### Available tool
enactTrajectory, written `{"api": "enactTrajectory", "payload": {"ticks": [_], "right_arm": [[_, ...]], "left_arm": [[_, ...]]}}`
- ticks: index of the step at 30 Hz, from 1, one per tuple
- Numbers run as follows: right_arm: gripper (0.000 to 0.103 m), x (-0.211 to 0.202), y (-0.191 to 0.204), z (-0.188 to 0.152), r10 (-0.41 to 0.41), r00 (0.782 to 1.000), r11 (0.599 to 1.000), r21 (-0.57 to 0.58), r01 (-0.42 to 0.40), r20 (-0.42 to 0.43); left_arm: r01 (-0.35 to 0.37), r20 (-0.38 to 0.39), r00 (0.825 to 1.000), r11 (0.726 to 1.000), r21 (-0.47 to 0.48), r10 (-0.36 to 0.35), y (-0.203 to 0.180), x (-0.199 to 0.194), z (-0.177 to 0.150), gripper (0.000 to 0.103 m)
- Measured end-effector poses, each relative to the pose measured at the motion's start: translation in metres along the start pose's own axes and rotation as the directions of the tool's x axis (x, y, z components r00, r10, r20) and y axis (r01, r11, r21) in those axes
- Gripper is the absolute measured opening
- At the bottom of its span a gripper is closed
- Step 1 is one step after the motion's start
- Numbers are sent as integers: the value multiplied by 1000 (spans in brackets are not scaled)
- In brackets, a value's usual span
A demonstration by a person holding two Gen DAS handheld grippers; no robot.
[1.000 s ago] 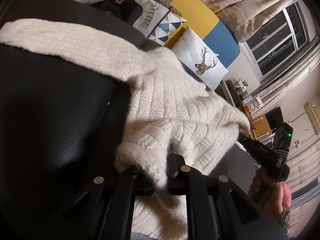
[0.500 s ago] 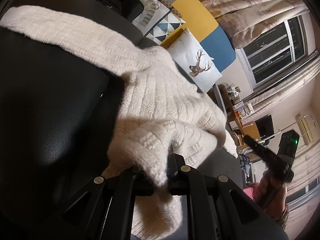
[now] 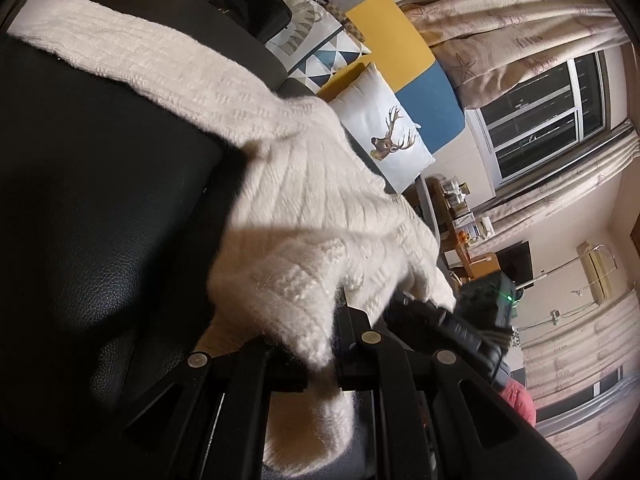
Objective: Fold clothes
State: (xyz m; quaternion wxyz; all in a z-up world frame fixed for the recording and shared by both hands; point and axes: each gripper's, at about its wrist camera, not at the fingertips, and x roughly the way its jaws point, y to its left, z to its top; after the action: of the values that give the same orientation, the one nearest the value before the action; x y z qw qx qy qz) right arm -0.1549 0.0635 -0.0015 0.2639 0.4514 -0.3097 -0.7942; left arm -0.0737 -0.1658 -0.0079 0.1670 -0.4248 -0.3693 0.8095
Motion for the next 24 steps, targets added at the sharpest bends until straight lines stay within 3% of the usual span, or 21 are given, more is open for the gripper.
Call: {"api": "enactTrajectory", "payload": {"ticks": [1,2,4,8,10,12,13,14,18,21,24], "right_arm": [[4,-3,0,1,22,1000,1000,19,-22,11],[0,-6,1,1,39,999,999,32,-39,20],[0,-12,2,2,72,997,996,57,-74,39],[0,-55,28,8,112,986,994,-17,-110,120],[0,-71,46,10,41,991,995,-97,-29,125],[5,-79,57,9,-37,992,986,-156,55,117],[22,-79,58,7,-75,992,981,-170,92,105],[30,-77,54,2,-103,990,980,-162,117,92],[37,-62,20,-7,-54,998,998,35,54,13],[46,-47,-5,-9,-6,1000,978,207,6,1],[59,-30,-19,-6,-13,1000,950,312,17,-15]], "left_arm": [[-1,-2,1000,1000,-3,1,0,0,0,11],[2,-3,1000,1000,-4,-2,0,-1,0,11],[4,-4,1000,1000,-1,-4,0,-1,0,11],[18,-15,1000,1000,11,-18,-5,1,-2,11],[35,-21,999,999,18,-34,-9,3,-5,11],[52,-22,998,998,18,-52,-13,3,-7,11],[65,-21,998,998,17,-65,-15,3,-8,11],[63,-20,998,998,21,-62,-17,3,-9,11],[26,-14,1000,999,45,-26,-21,2,-11,11],[-5,-9,1000,999,39,5,-14,1,-12,11],[-38,-14,999,999,33,39,-5,4,-14,11]]}}
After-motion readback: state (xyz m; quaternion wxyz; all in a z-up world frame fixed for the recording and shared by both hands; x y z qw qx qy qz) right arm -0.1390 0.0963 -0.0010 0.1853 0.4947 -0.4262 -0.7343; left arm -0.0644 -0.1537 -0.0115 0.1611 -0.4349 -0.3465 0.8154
